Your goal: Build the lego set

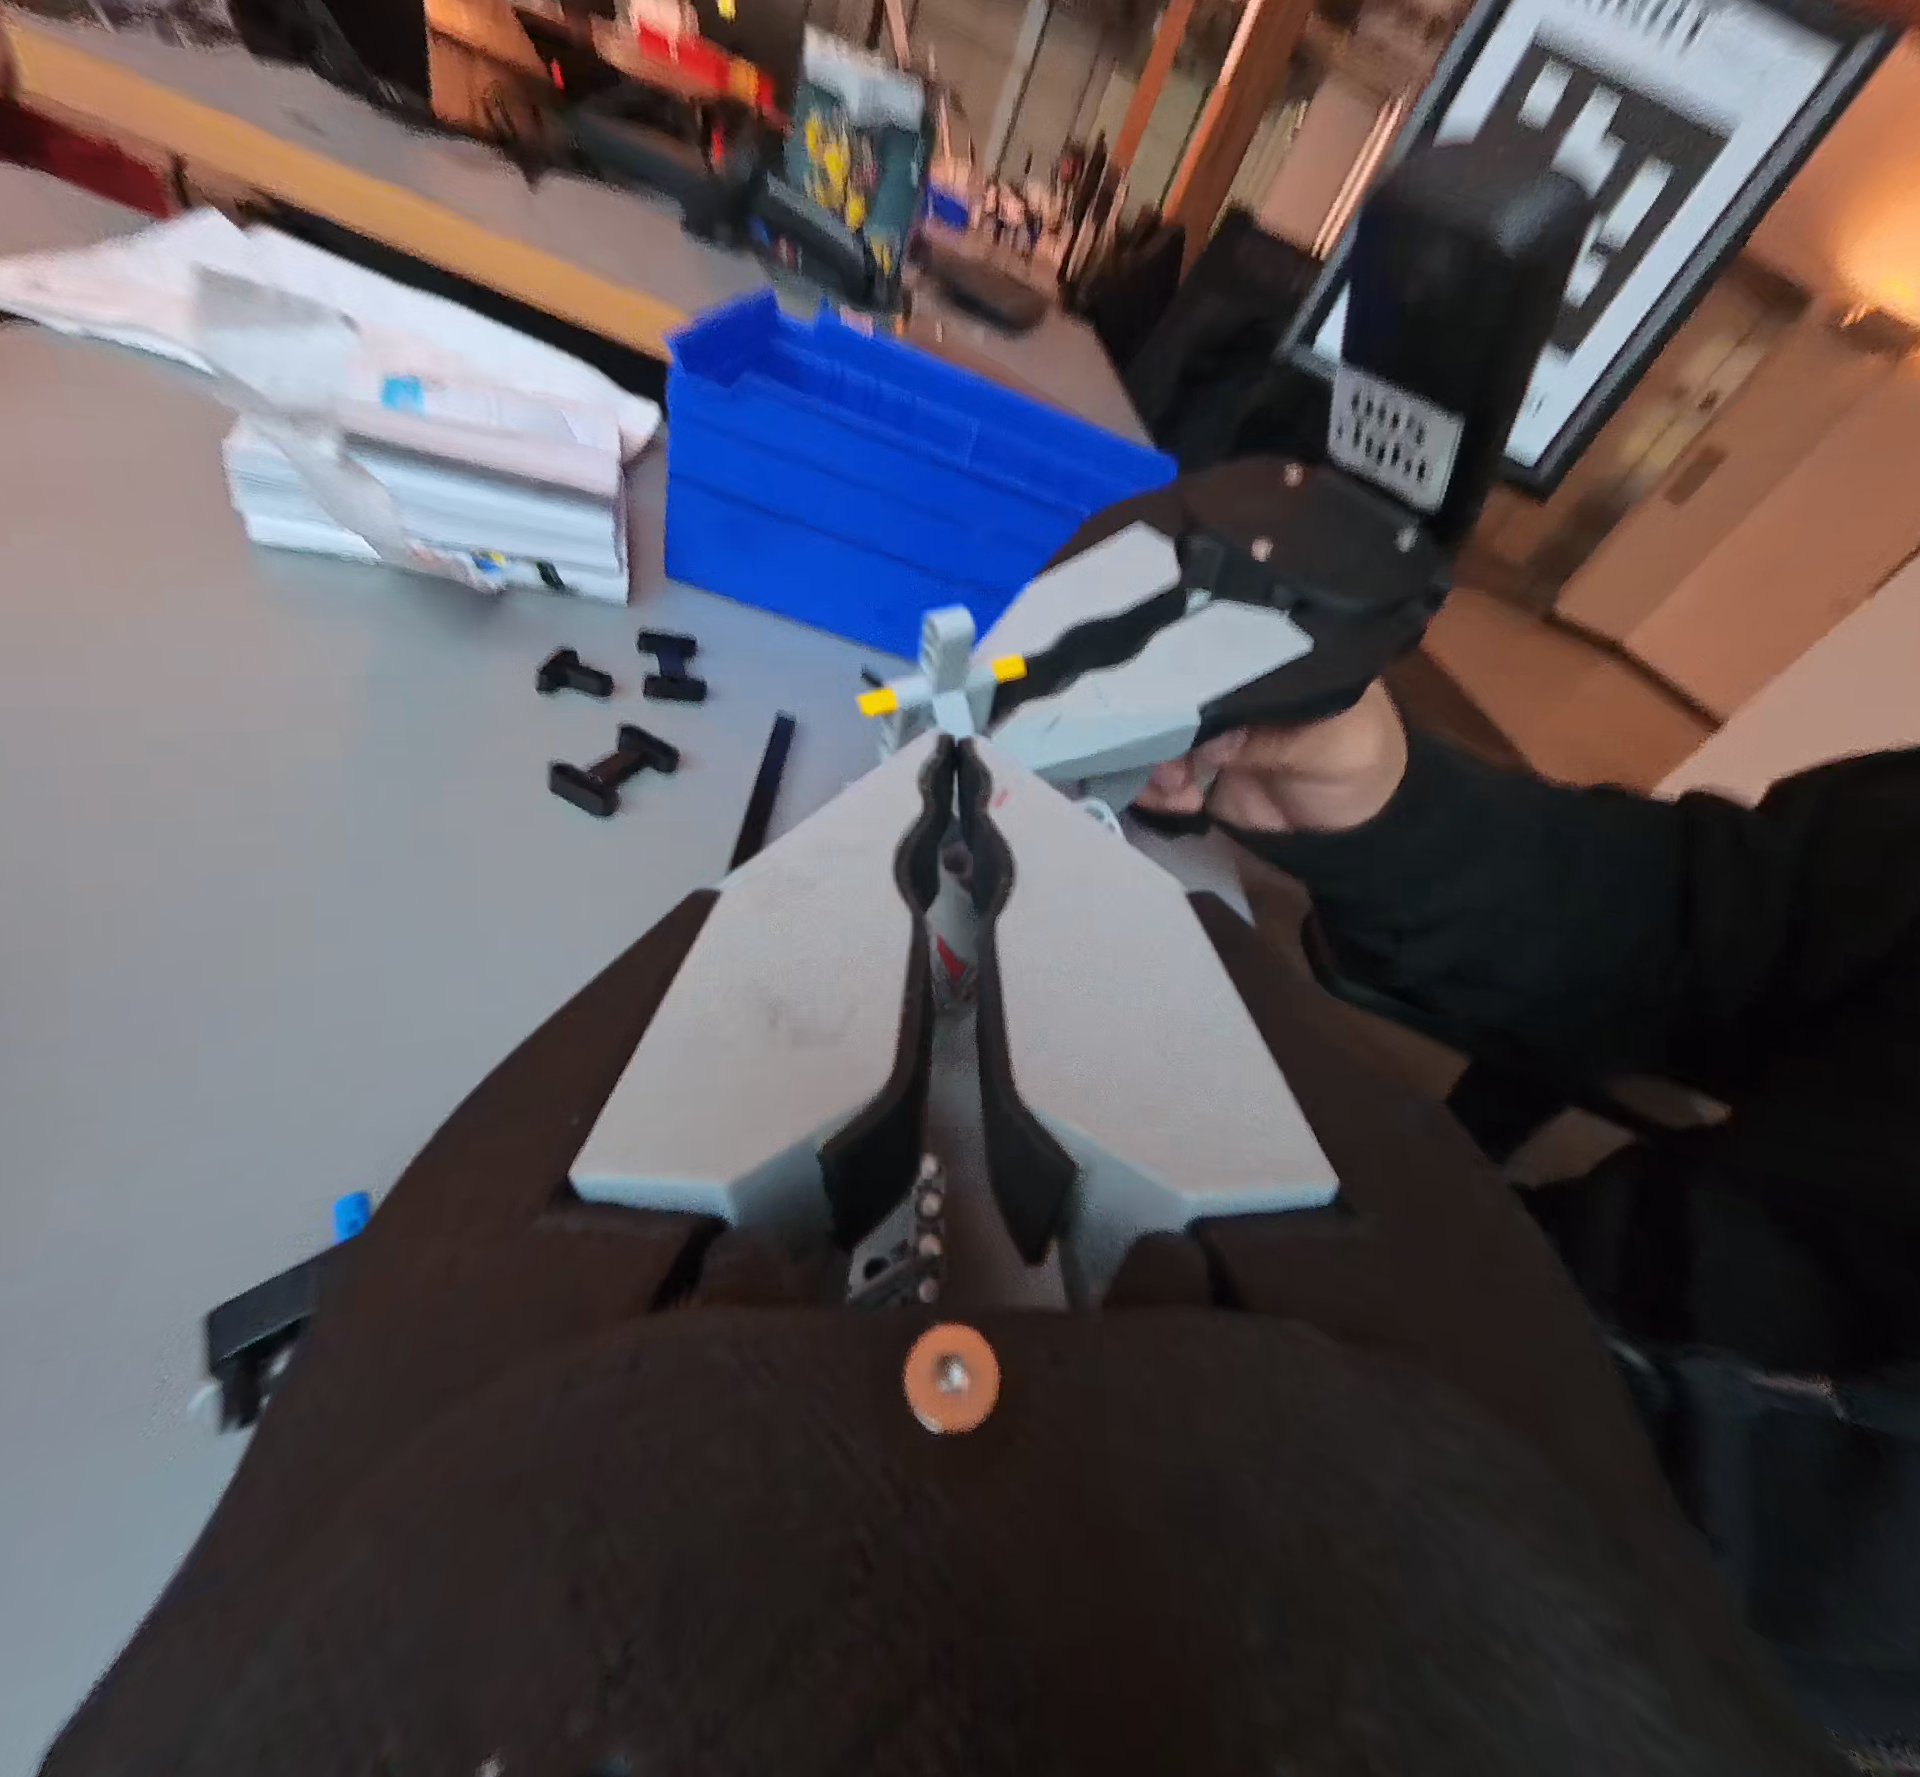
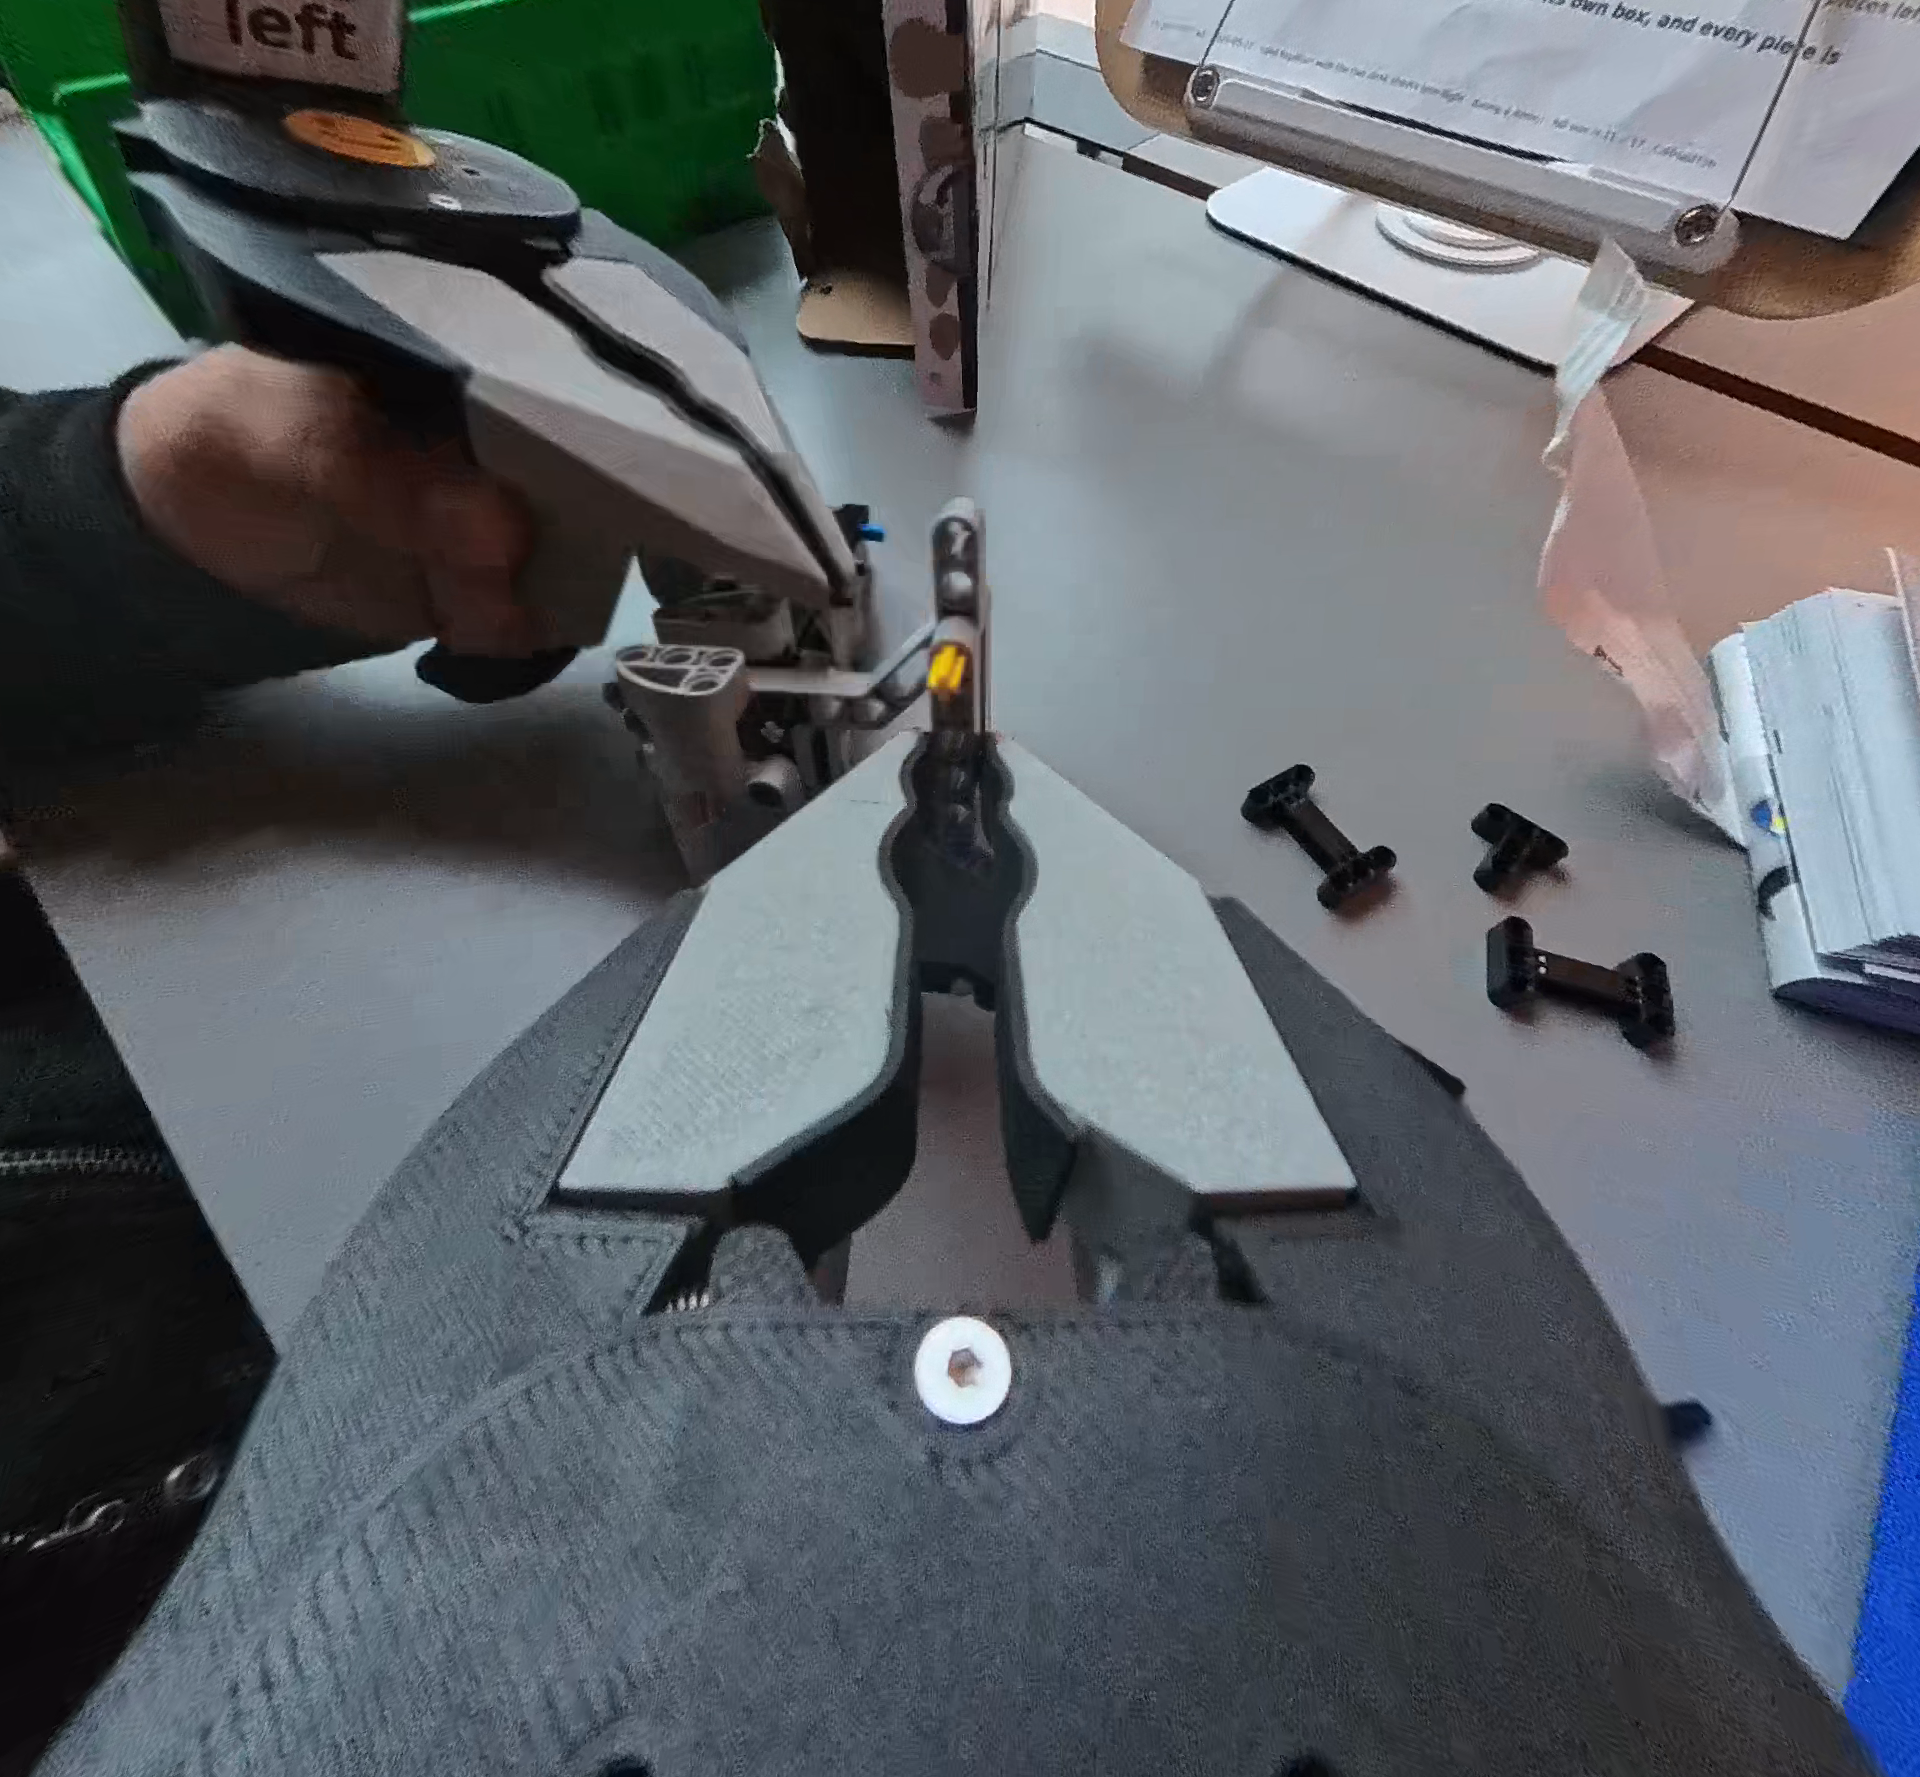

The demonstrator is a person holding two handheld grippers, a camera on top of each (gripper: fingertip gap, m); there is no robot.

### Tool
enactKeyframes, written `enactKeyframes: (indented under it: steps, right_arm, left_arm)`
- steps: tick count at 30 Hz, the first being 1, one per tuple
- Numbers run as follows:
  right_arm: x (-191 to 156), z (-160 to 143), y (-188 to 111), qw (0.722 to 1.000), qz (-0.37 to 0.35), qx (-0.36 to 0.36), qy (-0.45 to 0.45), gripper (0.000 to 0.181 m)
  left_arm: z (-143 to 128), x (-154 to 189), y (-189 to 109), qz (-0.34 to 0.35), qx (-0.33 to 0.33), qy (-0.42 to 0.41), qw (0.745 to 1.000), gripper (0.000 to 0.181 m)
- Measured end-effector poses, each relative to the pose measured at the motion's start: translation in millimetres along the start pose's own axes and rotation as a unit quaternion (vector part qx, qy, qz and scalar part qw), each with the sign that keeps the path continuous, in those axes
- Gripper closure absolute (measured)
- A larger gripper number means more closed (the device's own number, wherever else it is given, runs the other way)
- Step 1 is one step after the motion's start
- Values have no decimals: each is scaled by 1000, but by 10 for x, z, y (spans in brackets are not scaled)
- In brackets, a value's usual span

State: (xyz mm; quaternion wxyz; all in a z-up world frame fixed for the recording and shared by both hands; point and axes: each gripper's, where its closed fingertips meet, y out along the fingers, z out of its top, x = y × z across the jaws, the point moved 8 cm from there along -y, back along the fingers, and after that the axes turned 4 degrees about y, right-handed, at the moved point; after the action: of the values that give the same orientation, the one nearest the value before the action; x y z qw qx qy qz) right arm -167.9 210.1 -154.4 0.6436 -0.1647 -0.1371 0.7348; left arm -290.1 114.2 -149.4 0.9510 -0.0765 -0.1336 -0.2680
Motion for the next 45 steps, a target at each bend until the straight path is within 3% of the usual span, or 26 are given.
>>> enactKeyframes:
  steps: [2,7,11,16,27,32,39,42,45]
  right_arm:
    - [-5,-3,-39,1000,-20,10,-19,177]
    - [-112,-8,-102,993,-66,32,-95,178]
    - [-213,-53,-88,980,-99,31,-172,178]
    - [-305,-135,-60,967,-104,34,-229,178]
    - [-172,-179,-137,984,-31,68,-161,176]
    - [-105,-194,-167,992,58,74,-89,176]
    - [-81,-220,-186,984,149,81,-56,177]
    - [-78,-240,-157,978,190,79,-19,177]
    - [-69,-243,-117,983,169,70,-13,177]
  left_arm:
    - [50,-86,-103,6,27,-16,999,181]
    - [-33,-131,-91,6,-40,5,999,180]
    - [-97,-17,-5,-42,-75,30,996,177]
    - [-136,58,34,-57,-99,67,991,179]
    - [-197,251,44,-99,-141,128,977,177]
    - [-188,375,-10,-140,-131,158,969,162]
    - [-246,509,-70,-125,-168,285,935,139]
    - [-302,553,-7,-142,-174,272,936,143]
    - [-327,557,65,-133,-176,253,942,141]
